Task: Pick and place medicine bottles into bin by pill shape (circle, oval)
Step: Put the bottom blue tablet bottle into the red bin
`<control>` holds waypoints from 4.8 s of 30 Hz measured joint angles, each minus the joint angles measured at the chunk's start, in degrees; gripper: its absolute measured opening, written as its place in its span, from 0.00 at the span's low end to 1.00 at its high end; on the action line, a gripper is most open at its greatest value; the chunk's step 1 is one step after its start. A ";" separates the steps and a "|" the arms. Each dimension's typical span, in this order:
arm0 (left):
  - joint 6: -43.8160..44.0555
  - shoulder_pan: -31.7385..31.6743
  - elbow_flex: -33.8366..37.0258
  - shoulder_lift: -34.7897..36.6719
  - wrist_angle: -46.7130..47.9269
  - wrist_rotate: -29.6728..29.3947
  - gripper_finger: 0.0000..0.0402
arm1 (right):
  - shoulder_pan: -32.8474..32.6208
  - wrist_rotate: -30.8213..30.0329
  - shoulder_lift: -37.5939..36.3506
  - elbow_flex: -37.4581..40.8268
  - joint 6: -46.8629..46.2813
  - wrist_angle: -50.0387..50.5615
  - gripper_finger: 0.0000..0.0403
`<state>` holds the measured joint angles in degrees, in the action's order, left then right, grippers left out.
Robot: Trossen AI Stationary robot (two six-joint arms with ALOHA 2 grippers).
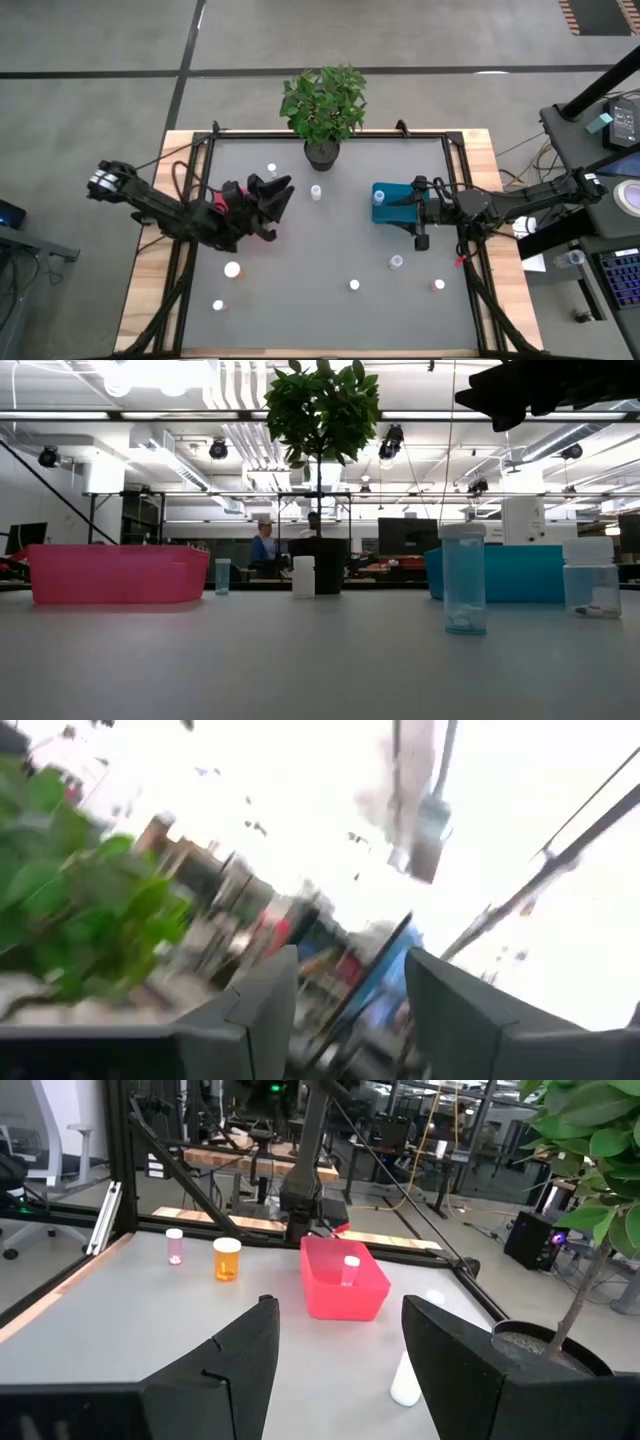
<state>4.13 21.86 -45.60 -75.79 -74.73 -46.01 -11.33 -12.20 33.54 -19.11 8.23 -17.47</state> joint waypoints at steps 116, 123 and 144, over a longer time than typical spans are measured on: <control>-1.27 7.49 22.72 30.87 65.86 7.81 0.42 | -8.99 1.31 46.22 -49.61 -27.33 54.88 0.50; -0.82 7.49 22.72 29.57 57.83 7.83 0.42 | -12.58 1.75 50.83 -48.09 -26.18 56.01 0.50; -7.98 7.38 20.85 22.34 45.17 7.76 0.42 | -19.05 1.72 55.22 -29.84 -24.71 20.73 0.50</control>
<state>-3.85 29.23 -24.75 -53.45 -29.57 -38.24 -30.39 -10.48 88.76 -48.96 -16.49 3.26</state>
